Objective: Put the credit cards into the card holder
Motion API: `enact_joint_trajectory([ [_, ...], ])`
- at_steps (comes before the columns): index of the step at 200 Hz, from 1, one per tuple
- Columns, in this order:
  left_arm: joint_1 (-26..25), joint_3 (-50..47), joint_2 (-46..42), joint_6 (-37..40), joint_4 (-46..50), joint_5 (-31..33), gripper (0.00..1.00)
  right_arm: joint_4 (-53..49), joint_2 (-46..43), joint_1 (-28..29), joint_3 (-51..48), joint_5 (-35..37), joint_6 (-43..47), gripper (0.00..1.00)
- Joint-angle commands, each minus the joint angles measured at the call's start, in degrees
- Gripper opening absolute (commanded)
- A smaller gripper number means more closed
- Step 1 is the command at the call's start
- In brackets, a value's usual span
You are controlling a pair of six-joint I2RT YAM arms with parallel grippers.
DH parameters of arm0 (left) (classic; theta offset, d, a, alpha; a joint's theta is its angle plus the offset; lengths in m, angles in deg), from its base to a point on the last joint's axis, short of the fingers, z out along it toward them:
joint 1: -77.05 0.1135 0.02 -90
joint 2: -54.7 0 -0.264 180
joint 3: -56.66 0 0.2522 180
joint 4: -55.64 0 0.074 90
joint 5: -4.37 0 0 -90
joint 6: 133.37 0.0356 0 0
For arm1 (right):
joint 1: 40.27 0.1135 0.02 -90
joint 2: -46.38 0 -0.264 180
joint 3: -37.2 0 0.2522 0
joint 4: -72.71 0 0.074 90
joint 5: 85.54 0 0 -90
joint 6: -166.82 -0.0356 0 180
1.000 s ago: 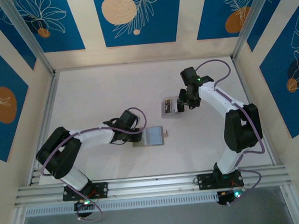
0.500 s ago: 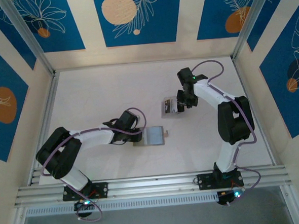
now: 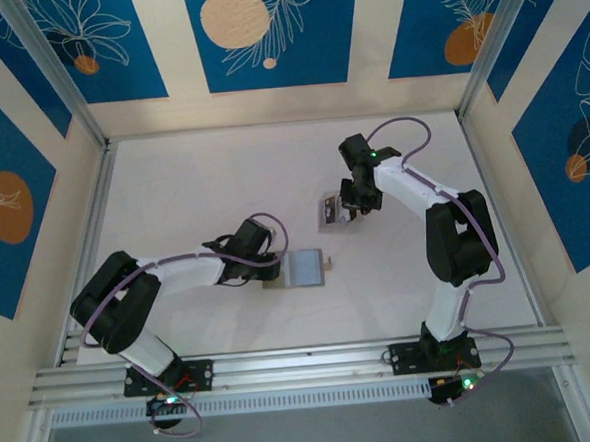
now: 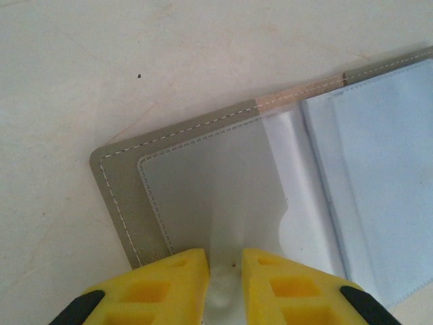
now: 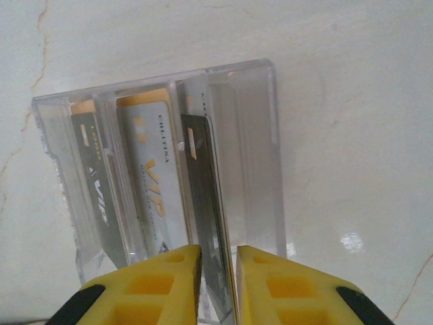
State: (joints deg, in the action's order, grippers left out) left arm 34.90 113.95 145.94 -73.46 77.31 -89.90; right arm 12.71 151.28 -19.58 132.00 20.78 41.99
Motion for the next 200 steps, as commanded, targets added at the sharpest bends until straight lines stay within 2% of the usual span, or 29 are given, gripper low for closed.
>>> enact_joint_trajectory([
  [1,-0.5,-2.3,1.4,-1.0,3.3,0.1,0.21,-1.3,0.0,0.4,1.9,-0.8,0.5,0.22],
  [43,-0.5,-2.5,1.3,-1.2,3.0,0.0,0.21,0.2,-0.2,-1.6,1.8,-6.3,0.9,0.29],
  [78,-0.5,-2.8,1.6,-1.4,2.6,-0.2,0.21,0.7,1.7,-3.9,4.0,-10.2,1.7,0.31],
  [133,-0.4,-2.9,1.6,-1.5,2.5,-0.2,0.21,-0.2,6.0,-6.2,9.3,-13.1,2.6,0.31],
  [200,-0.5,-3.4,1.6,-1.5,2.3,-0.1,0.21,-1.1,8.9,-7.1,13.2,-14.9,3.1,0.26],
])
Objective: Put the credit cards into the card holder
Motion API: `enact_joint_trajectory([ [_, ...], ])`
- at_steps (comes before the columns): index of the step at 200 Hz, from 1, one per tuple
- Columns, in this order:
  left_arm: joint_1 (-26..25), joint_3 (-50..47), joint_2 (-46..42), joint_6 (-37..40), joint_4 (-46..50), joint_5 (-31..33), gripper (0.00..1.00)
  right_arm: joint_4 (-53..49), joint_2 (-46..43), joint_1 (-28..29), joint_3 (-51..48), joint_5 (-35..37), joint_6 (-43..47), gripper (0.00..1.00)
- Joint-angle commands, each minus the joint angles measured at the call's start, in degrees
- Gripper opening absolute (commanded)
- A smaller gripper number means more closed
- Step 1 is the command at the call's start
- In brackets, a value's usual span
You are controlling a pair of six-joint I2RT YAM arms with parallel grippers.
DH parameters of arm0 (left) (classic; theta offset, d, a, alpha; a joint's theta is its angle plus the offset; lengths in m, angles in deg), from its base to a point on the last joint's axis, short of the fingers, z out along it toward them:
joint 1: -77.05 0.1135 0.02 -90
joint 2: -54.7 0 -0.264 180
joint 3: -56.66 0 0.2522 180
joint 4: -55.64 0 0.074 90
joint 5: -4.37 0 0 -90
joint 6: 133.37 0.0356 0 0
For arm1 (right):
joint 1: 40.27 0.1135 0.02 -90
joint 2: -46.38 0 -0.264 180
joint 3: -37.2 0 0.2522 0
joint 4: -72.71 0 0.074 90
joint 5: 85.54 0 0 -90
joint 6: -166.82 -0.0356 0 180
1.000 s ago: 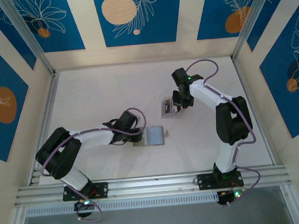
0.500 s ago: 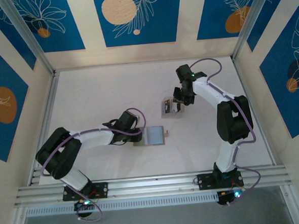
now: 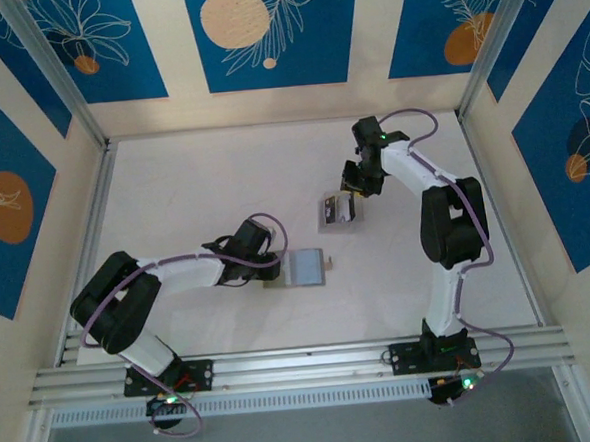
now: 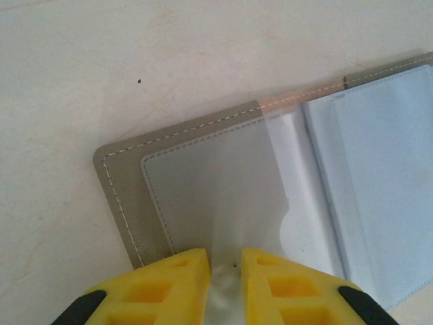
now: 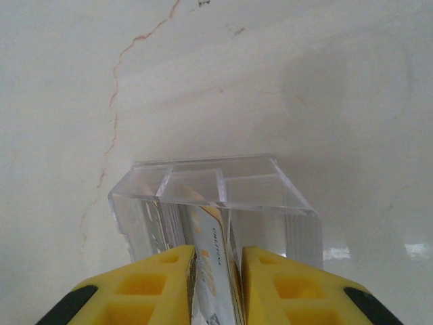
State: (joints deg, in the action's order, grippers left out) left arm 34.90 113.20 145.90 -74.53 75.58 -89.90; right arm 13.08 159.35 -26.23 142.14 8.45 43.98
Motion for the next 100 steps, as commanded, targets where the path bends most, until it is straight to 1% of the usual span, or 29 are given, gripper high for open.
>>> enact_joint_trajectory([
  [1,-0.5,-2.6,1.6,-0.5,4.0,-0.1,0.21,-1.5,0.8,-0.5,3.1,-2.6,1.1,0.26],
  [70,-0.5,-2.8,1.8,-0.4,3.7,-0.4,0.2,-3.6,3.1,-0.9,6.1,-1.6,1.7,0.25],
  [100,-0.5,-2.9,1.7,-0.5,3.7,-0.3,0.2,-5.1,3.8,0.3,7.4,3.3,2.6,0.26],
])
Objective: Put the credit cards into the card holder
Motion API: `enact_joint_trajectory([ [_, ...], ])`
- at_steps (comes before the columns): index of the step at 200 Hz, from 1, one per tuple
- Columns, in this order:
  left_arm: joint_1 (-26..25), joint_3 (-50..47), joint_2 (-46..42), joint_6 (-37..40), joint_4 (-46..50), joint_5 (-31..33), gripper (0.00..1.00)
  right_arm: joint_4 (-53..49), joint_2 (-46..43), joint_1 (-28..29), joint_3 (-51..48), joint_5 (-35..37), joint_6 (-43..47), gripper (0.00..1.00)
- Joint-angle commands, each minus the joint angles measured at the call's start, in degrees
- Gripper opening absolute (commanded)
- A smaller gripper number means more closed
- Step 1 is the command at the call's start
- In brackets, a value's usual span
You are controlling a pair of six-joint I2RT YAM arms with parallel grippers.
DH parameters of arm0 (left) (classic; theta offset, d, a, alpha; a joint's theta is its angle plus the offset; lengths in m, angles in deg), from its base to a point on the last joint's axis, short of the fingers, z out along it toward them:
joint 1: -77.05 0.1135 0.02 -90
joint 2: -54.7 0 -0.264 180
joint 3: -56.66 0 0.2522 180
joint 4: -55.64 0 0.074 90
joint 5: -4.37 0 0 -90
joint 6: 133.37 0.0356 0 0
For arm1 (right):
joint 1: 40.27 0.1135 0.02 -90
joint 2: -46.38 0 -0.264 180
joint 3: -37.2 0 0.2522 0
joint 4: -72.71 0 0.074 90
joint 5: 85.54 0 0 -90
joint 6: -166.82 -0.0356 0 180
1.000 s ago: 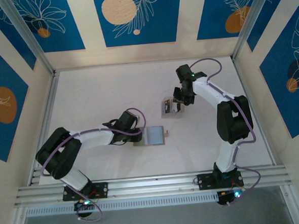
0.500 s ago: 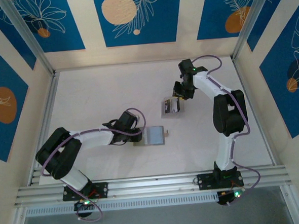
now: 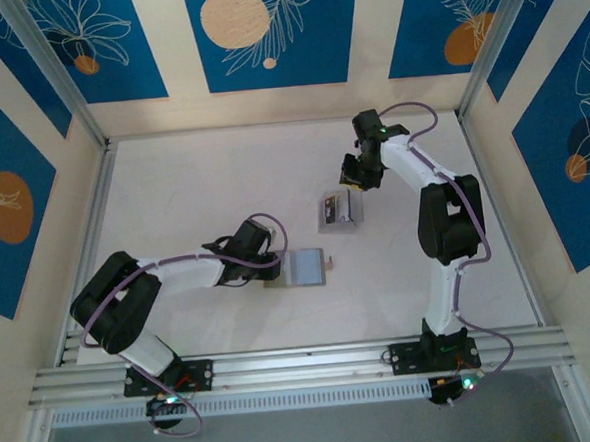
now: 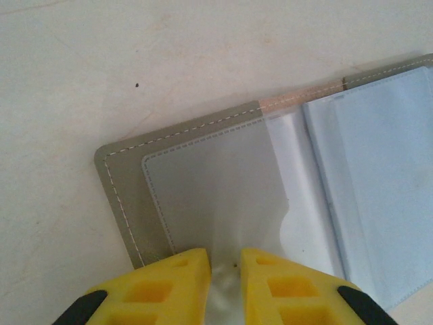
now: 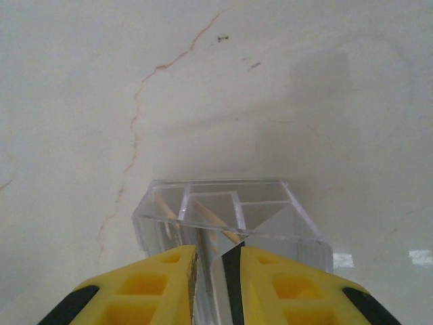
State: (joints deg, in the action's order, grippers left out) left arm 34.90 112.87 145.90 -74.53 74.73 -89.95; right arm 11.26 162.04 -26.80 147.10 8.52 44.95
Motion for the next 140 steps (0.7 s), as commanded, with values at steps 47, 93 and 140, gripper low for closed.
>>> enact_joint_trajectory([
  [47,-0.4,-2.6,1.7,-0.7,4.3,-0.4,0.2,-5.9,2.9,3.4,5.8,8.9,2.2,0.25],
  [93,-0.4,-2.8,1.5,-0.6,4.4,-0.2,0.2,-6.6,3.1,3.8,6.5,10.0,2.3,0.2],
  [140,-0.4,-2.8,1.6,-0.6,4.1,-0.3,0.2,-7.2,2.8,3.8,6.3,10.8,2.3,0.18],
])
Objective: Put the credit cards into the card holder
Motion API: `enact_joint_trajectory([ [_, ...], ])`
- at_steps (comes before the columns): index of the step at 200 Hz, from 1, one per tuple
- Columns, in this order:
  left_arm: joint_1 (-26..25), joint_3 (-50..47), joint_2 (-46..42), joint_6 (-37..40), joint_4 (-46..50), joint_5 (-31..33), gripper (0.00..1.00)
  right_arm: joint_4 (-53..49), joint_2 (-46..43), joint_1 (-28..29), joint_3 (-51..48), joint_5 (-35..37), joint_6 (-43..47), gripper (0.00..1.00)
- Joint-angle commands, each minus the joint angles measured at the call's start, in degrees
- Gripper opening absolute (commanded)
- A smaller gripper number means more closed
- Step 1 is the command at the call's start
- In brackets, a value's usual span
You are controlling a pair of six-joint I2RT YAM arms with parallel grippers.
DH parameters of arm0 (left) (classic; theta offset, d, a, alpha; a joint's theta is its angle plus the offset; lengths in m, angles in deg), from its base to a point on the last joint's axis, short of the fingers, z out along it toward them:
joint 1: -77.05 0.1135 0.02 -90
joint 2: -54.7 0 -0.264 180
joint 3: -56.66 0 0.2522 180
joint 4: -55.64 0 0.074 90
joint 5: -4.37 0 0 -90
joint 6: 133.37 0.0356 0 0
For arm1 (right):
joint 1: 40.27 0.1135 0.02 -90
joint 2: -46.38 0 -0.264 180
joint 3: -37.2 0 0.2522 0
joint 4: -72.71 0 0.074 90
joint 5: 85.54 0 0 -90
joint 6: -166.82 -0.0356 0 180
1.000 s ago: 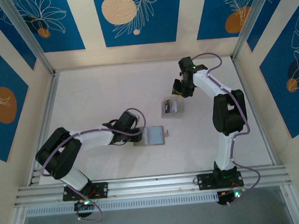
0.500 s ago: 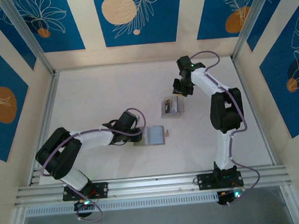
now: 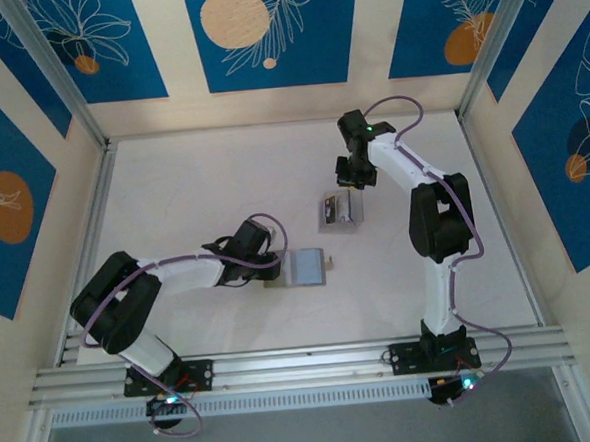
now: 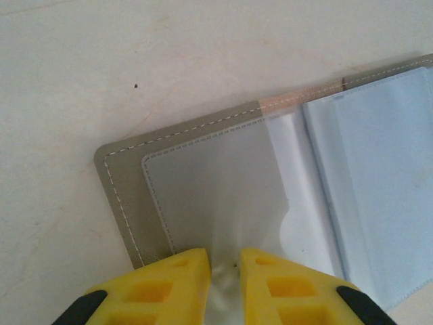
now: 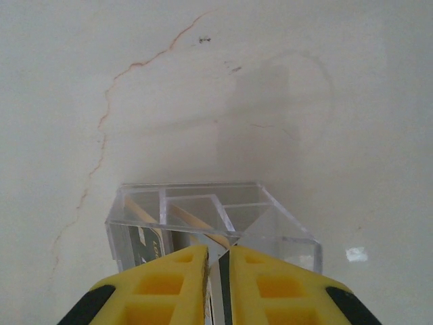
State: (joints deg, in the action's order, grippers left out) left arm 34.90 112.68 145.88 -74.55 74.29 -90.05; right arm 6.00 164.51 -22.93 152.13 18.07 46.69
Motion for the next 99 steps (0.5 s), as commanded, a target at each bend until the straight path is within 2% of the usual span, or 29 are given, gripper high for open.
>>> enact_joint_trajectory([
  [1,-0.5,-2.6,1.6,-0.5,4.6,-0.2,0.2,-1.9,0.4,-0.1,1.2,1.2,0.5,0.18],
  [99,-0.5,-2.7,1.8,-0.5,4.2,-0.3,0.2,-2.4,-0.8,-0.2,0.2,1.5,0.4,0.18],
])
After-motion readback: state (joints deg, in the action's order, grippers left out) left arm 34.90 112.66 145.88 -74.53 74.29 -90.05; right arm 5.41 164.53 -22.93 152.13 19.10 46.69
